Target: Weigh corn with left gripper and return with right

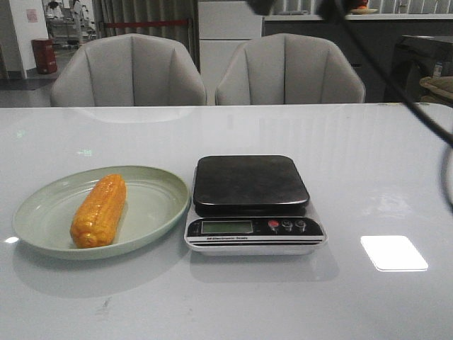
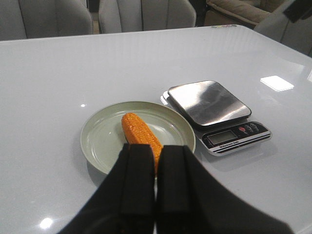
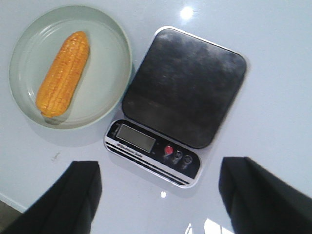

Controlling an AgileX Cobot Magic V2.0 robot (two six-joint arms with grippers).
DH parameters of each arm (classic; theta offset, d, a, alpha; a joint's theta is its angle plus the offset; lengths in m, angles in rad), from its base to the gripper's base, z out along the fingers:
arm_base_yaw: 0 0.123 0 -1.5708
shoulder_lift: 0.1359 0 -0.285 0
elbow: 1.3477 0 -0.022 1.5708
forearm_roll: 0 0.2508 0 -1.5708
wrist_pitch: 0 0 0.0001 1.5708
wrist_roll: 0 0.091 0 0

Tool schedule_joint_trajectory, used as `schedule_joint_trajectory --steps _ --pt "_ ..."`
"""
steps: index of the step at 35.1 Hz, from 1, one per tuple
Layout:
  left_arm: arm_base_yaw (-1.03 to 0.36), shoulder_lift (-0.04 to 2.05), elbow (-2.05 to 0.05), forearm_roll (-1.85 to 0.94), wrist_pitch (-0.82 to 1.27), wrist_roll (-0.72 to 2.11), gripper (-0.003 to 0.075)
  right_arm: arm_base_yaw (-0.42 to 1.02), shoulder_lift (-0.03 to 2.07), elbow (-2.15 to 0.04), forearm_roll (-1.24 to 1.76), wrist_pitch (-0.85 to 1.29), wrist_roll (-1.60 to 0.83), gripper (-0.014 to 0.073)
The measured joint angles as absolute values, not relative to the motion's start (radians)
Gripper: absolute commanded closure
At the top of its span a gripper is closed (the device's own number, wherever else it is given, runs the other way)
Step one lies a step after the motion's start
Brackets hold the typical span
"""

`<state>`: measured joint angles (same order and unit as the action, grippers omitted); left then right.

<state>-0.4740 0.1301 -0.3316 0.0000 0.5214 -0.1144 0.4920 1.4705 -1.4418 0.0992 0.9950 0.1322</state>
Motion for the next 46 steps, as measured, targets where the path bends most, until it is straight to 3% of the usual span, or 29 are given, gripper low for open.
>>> schedule_joint_trajectory --steps 14,30,36,39,40,42,43,44,46 --pt "-0.474 0.130 -0.332 0.000 0.521 -0.114 0.0606 0.461 0.866 -0.858 0.073 0.729 0.131 0.0000" --pt "-0.474 0.130 -0.332 0.000 0.520 -0.114 0.0606 0.461 0.072 -0.361 -0.006 0.529 0.130 0.0000" --pt "-0.474 0.130 -0.332 0.000 0.517 -0.114 0.0606 0.461 0.006 -0.273 -0.007 0.510 0.130 0.0002" --pt "-0.474 0.130 -0.332 0.000 0.515 -0.114 0.0606 0.461 0.006 -0.273 -0.012 0.481 0.130 0.0079" --pt "-0.474 0.130 -0.332 0.000 0.515 -0.114 0.0606 0.461 0.006 -0.269 -0.016 0.473 0.130 0.0144" --pt "-0.474 0.130 -0.332 0.000 0.513 -0.114 0.0606 0.461 0.006 -0.263 -0.025 0.470 0.130 0.0310" --pt "-0.474 0.130 -0.332 0.000 0.513 -0.114 0.0606 0.461 0.006 -0.260 -0.033 0.467 0.130 0.0454" --pt "-0.474 0.130 -0.332 0.000 0.513 -0.114 0.0606 0.461 0.006 -0.258 -0.039 0.466 0.130 0.0491" --pt "-0.474 0.130 -0.332 0.000 0.513 -0.114 0.0606 0.461 0.006 -0.256 -0.055 0.464 0.130 0.0412"
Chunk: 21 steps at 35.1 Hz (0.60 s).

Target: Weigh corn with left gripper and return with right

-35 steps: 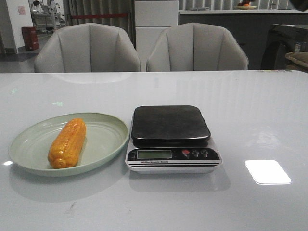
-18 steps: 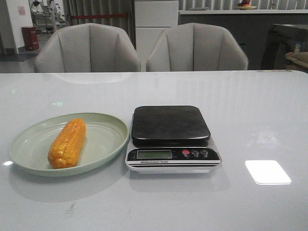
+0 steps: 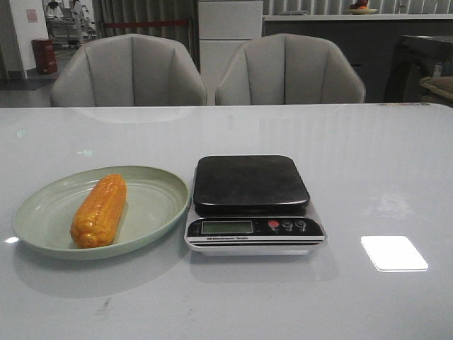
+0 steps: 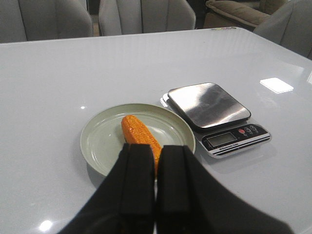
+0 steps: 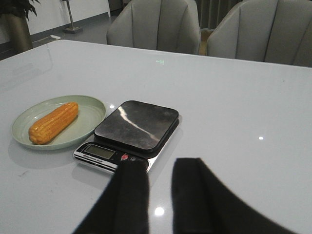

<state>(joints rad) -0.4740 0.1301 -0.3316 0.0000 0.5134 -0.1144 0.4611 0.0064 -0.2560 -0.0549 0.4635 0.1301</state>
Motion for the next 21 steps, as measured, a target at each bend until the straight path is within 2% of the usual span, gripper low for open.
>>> schedule_joint_trajectory --steps 2,21 --pt "-0.474 0.130 -0.332 0.000 0.513 -0.114 0.0606 0.461 0.006 -0.256 -0.063 0.455 0.130 0.0391" --pt "-0.474 0.130 -0.332 0.000 0.513 -0.114 0.0606 0.461 0.006 -0.254 -0.069 0.433 0.130 0.0397"
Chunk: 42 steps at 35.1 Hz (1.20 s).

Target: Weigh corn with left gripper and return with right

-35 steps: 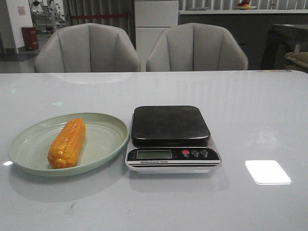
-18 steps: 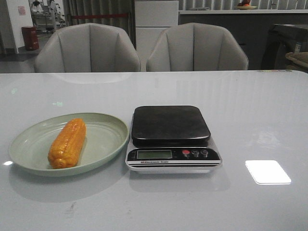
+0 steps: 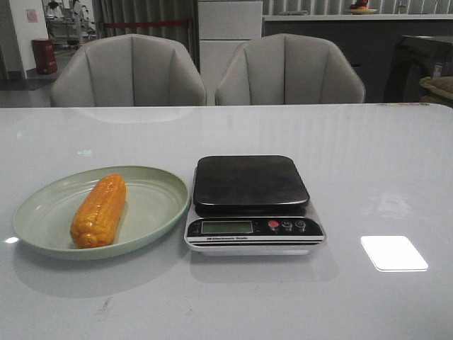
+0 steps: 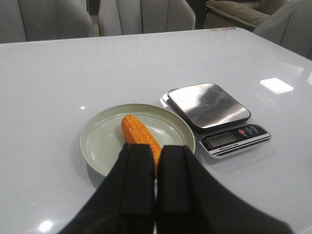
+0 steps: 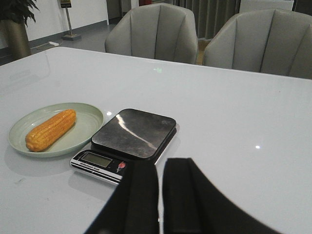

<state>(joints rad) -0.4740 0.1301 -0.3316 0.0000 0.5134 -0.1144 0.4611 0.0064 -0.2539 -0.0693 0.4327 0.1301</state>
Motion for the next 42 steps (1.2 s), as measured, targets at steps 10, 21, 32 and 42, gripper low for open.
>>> schedule_joint_trajectory --steps 10,21,32,42 --pt "-0.357 0.121 -0.277 0.043 0.459 -0.114 0.0606 0.461 0.006 -0.254 -0.069 0.433 0.128 0.0397" --pt "-0.016 -0.005 -0.031 0.067 0.197 -0.114 0.0606 0.460 0.006 -0.254 -0.069 0.431 0.128 0.0397" --pt "0.004 -0.005 0.006 0.069 0.032 -0.114 0.0606 0.460 0.006 -0.254 -0.069 0.431 0.128 0.0397" --pt "0.004 -0.005 0.006 0.069 0.032 -0.114 0.0606 0.460 0.006 -0.254 -0.069 0.431 0.128 0.0397"
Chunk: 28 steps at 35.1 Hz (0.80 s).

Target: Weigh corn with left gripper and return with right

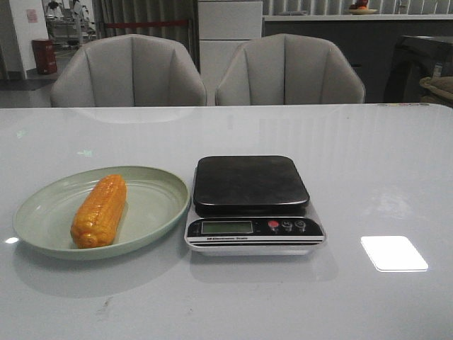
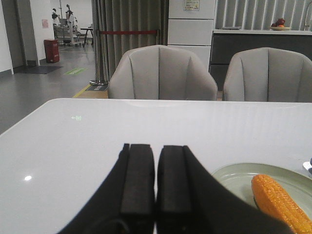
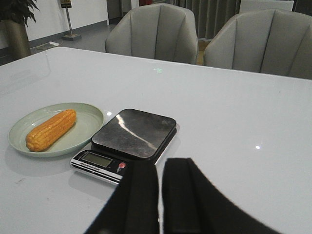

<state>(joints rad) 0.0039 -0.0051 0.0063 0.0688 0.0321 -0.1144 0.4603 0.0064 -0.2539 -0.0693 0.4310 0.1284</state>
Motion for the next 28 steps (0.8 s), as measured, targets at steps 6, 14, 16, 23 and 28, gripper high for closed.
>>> schedule_joint_trajectory --steps 6,14,16,23,28 --pt "0.004 -0.005 0.006 0.069 0.030 -0.116 0.0606 0.460 0.006 -0.254 -0.069 0.431 0.128 0.0397" --pt "0.004 -0.005 0.006 0.069 0.030 -0.116 0.0606 0.460 0.006 -0.254 -0.069 0.431 0.128 0.0397" --pt "0.004 -0.005 0.006 0.069 0.030 -0.116 0.0606 0.460 0.006 -0.252 -0.069 0.430 0.128 0.0397" --pt "0.004 -0.005 0.006 0.069 0.029 -0.116 0.0606 0.368 0.006 -0.203 -0.078 0.374 0.076 0.0397" --pt "0.004 -0.005 0.006 0.069 0.029 -0.116 0.0606 0.224 0.006 -0.115 -0.074 0.228 0.069 0.0397"
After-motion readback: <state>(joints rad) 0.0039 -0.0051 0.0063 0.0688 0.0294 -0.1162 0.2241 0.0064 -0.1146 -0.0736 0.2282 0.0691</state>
